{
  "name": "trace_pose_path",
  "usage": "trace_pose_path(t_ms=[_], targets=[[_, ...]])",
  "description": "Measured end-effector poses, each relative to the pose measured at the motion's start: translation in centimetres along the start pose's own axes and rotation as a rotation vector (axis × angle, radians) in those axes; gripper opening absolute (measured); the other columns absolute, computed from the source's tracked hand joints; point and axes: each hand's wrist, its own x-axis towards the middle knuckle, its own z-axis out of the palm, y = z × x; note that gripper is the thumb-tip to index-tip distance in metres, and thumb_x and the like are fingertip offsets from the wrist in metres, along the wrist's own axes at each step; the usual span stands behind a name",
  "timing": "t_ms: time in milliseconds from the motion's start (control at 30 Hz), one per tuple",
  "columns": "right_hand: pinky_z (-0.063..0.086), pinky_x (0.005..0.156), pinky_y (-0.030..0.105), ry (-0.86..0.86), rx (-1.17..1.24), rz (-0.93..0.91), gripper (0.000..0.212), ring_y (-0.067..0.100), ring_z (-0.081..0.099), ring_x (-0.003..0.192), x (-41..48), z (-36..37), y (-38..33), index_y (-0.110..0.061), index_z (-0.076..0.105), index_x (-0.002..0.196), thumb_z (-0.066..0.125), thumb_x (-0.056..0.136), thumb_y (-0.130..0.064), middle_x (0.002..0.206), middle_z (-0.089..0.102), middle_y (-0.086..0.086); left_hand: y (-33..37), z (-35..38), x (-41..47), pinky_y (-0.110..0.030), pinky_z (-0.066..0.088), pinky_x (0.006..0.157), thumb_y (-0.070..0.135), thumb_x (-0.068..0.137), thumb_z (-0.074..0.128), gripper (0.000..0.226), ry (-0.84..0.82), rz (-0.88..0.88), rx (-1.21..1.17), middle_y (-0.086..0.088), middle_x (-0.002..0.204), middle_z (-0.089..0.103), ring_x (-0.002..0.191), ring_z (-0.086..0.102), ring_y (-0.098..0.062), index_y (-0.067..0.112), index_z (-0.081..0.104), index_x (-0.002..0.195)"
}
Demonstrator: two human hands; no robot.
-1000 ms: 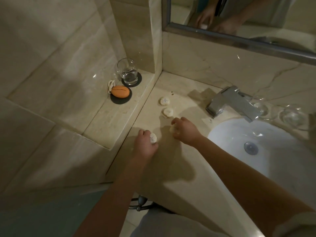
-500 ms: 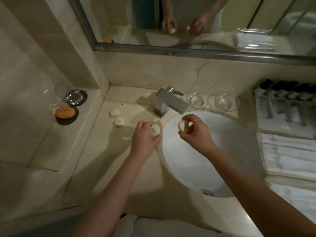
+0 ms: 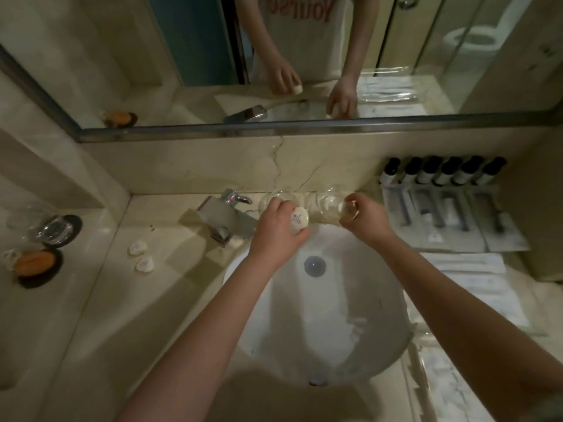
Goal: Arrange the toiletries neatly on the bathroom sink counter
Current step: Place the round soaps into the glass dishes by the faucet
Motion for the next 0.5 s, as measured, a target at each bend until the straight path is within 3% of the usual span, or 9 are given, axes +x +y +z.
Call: trace_pose_path(t_ms=[200, 367, 500], targets=[[0.045, 0.070, 0.032, -0.125, -0.499, -0.087, 0.037, 0.030, 0.060, 0.095, 6.3, -0.3, 1.0, -0.013, 0.054, 0.112, 0.062, 0.079, -0.029, 0.108, 0.063, 0.011, 0.5, 1.3, 3.9, -0.028, 0.041, 0.085, 0.026, 0.077, 0.071, 0.045, -0.059, -0.001, 0.068, -0.007, 0.119, 0.050, 0.104, 0.055, -0.024, 0.009, 0.057, 0.117], [0.041, 0.093, 0.040, -0.183, -0.693, -0.168, 0.050, 0.032, 0.045, 0.119, 8.9, 0.5, 2.0, -0.011, 0.052, 0.124, 0.056, 0.085, -0.041, 0.125, 0.053, 0.012, -0.3, 2.5, 6.2, -0.029, 0.042, 0.084, 0.028, 0.078, 0.071, 0.046, -0.128, -0.043, 0.105, -0.007, 0.119, 0.050, 0.104, 0.055, -0.025, 0.009, 0.056, 0.118], [0.033, 0.104, 0.043, -0.229, -0.681, -0.134, 0.059, 0.031, 0.035, 0.129, 10.0, 1.1, 3.3, -0.010, 0.049, 0.131, 0.058, 0.083, -0.043, 0.134, 0.047, 0.011, -0.7, 3.9, 8.2, -0.028, 0.041, 0.085, 0.026, 0.076, 0.071, 0.043, -0.194, -0.071, 0.137, -0.006, 0.119, 0.051, 0.106, 0.054, -0.025, 0.012, 0.057, 0.115]])
